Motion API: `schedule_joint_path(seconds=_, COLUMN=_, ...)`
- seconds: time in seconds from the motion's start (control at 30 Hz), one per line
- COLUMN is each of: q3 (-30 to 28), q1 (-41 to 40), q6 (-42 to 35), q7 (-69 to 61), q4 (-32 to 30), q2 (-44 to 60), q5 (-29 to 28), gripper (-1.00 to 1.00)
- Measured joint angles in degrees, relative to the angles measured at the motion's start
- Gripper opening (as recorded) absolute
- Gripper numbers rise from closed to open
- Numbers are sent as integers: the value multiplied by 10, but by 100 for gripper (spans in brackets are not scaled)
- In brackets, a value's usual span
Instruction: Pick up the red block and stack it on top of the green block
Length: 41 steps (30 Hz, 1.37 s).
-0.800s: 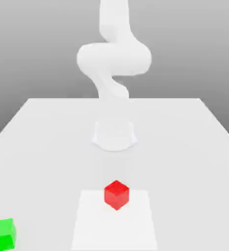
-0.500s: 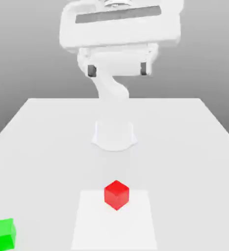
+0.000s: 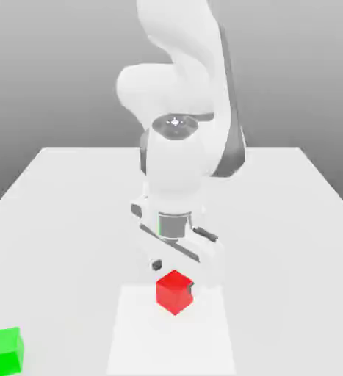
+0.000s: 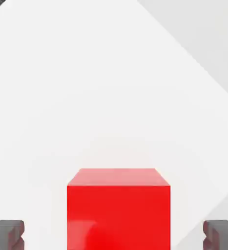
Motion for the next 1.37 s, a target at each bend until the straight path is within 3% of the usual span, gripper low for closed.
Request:
schedule_joint_path(seconds=0.03, q3=-12, q1=11, q6=12, q7=3, q4=2, q2=14, q5=-4, gripper=-100)
schedule_joint_path(seconds=0.27, q3=-15, q1=14, q6=14, q7=4, q4=2, q2=15, q5=-5, gripper=-100)
schedule_joint_path(seconds=0.53, q3=9, q1=5, q6=-111, q7=-64, q4=-10, q2=-123, q5=86, gripper=-100)
schedule_joint_path(seconds=1.07, q3=-104, q1=-156, q6=-273, q7=-176, q4=308, q2=34, q5=102, gripper=-100)
schedule_joint_path(seconds=1.2, q3=-110, q1=-175, q6=-238, q7=-192, q4=341, q2=104, q5=112, gripper=-100)
schedule_joint_path(seconds=1.23, q3=-107, q1=-178, q6=-220, q7=-195, q4=343, q2=124, q5=114, gripper=100)
schedule_joint_path(seconds=1.37, q3=-107, q1=-178, q6=-220, q7=-195, q4=343, q2=124, q5=114, gripper=100)
